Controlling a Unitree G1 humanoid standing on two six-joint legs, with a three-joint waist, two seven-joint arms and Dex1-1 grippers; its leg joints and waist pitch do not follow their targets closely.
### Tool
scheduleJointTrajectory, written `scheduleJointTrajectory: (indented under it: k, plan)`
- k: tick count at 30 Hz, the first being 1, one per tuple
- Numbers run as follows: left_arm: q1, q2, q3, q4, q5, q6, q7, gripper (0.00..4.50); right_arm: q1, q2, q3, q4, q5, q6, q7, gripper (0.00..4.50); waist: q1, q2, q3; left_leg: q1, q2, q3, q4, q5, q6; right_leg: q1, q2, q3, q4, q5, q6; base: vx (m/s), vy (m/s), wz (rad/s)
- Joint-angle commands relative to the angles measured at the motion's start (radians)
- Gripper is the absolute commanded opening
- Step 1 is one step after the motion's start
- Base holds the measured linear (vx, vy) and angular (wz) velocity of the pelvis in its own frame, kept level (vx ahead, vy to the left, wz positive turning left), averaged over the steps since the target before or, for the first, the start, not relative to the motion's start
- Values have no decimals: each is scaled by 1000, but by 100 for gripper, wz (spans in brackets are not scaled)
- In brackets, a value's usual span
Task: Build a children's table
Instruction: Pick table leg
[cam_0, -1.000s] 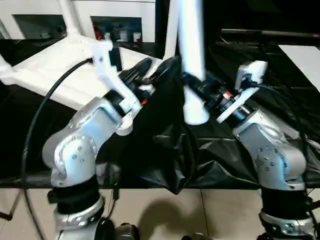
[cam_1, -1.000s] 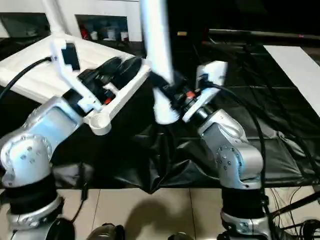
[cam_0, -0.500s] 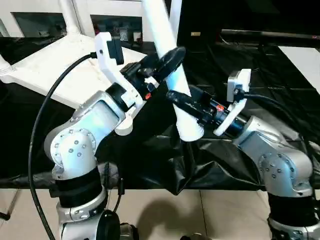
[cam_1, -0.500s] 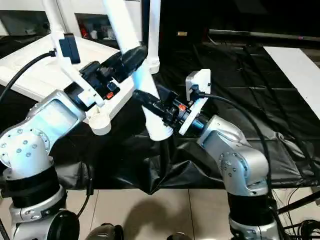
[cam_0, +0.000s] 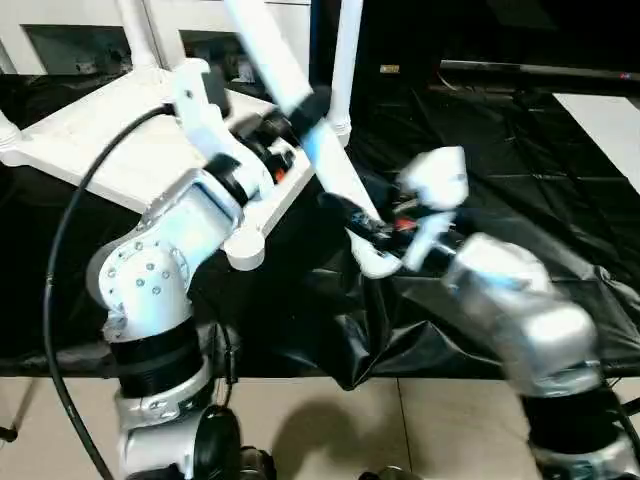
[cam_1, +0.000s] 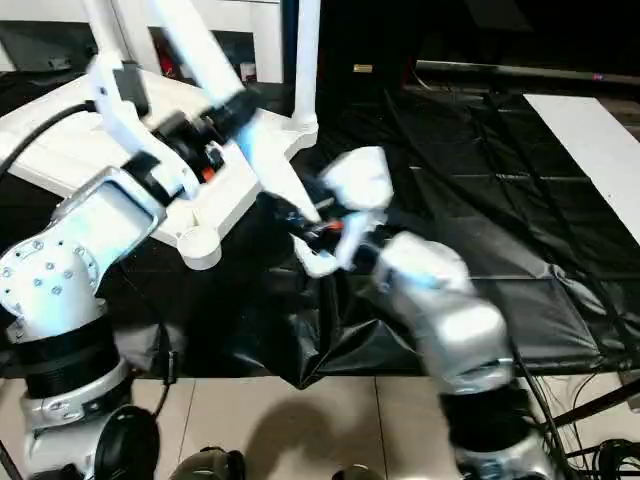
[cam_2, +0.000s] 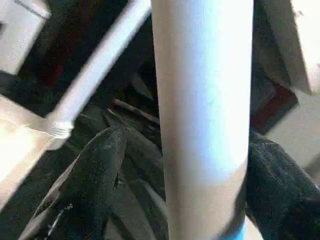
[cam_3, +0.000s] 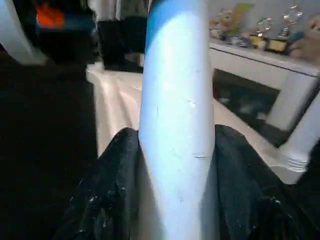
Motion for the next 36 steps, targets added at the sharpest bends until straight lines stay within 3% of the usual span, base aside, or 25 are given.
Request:
scheduleJointTrajectory:
  k: [1,4,12,20,31,32,34,36]
  plan:
    - [-6,-4,10,11,5,-6,26,328,-12,0,14,-7,-31,-38,-27,182,1,-7,-85,33,54,-34,-70,-112,-6,43,-80,50,-78,-72,-160,0,0,0]
    - [-3,-29,12,8,-30,12,43,301,-14,2,66,-7,-99,-71,-43,182,2,-4,-84,33,54,-34,-70,-123,-8,43,-79,49,-78,-60,-165,0,0,0]
    - [-2,-51,23,12,-60,20,91,255,-25,38,79,31,-183,-130,-113,182,-3,-6,-79,35,54,-34,-73,-171,-17,40,-78,51,-84,-117,-151,0,0,0]
    - [-2,-52,32,12,-62,16,111,191,-29,44,83,46,-211,-150,-128,182,-3,-7,-81,34,54,-34,-72,-152,-9,41,-76,51,-79,-70,-142,0,0,0]
    - [1,-30,17,17,-81,13,111,184,-41,44,91,68,-249,-197,-124,182,-4,-5,-77,36,54,-34,-74,-170,-14,39,-76,52,-81,-93,-141,0,0,0]
    - [2,-19,10,18,-75,15,100,184,-42,50,89,63,-216,-189,-96,182,-5,-8,-77,36,54,-34,-74,-168,-14,39,-75,52,-80,-91,-140,0,0,0]
    - [5,3,-6,20,-64,20,78,184,-41,67,70,51,-151,-163,-62,238,-6,-7,-76,36,53,-34,-74,-174,-9,39,-76,52,-82,-101,-137,0,0,0]
    - [10,65,-40,23,-60,44,12,184,-63,87,-24,14,43,-13,25,256,-6,-4,-76,37,52,-36,-74,-181,10,39,-75,54,-79,-108,-132,0,0,0]
